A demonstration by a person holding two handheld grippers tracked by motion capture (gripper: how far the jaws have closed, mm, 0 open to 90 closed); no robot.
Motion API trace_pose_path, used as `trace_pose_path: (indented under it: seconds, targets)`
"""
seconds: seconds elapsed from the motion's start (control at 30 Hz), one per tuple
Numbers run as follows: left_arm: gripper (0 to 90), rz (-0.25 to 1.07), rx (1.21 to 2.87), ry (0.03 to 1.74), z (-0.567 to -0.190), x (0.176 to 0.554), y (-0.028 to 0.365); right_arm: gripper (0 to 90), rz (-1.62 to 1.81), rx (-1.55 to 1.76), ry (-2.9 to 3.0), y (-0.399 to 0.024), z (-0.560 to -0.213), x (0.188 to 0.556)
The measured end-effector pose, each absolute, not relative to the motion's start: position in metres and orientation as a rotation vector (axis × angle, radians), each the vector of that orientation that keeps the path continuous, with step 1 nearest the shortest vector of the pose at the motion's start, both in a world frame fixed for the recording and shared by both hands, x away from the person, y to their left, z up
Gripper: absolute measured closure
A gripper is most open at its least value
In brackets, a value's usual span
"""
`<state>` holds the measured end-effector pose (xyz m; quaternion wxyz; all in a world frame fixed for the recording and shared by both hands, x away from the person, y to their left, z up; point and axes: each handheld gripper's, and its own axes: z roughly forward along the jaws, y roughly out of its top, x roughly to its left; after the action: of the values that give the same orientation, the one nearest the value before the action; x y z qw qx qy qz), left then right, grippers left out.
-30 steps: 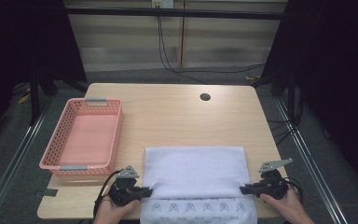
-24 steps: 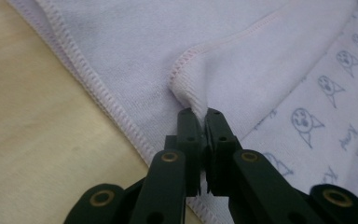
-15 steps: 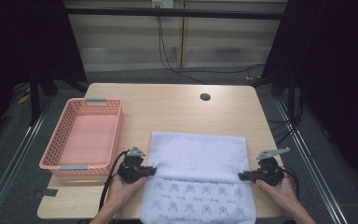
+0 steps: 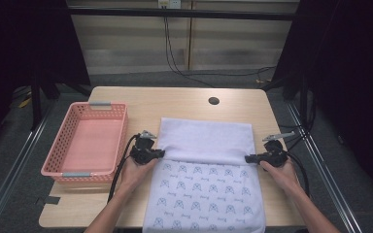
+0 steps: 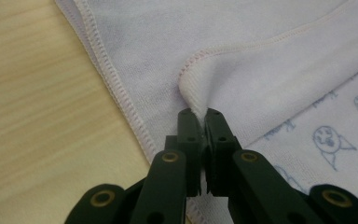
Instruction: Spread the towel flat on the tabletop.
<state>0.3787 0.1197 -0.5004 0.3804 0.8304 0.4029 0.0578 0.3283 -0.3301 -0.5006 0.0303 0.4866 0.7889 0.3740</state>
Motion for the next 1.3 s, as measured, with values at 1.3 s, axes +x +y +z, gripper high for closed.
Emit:
trace_pose_path:
  seconds: [1.3]
  targets:
    - [86.6,0.271,1.945,0.923,-0.428,0.424,0.128,87.0,1.486,1.400,2.171,-0.355,-0.425,0.414]
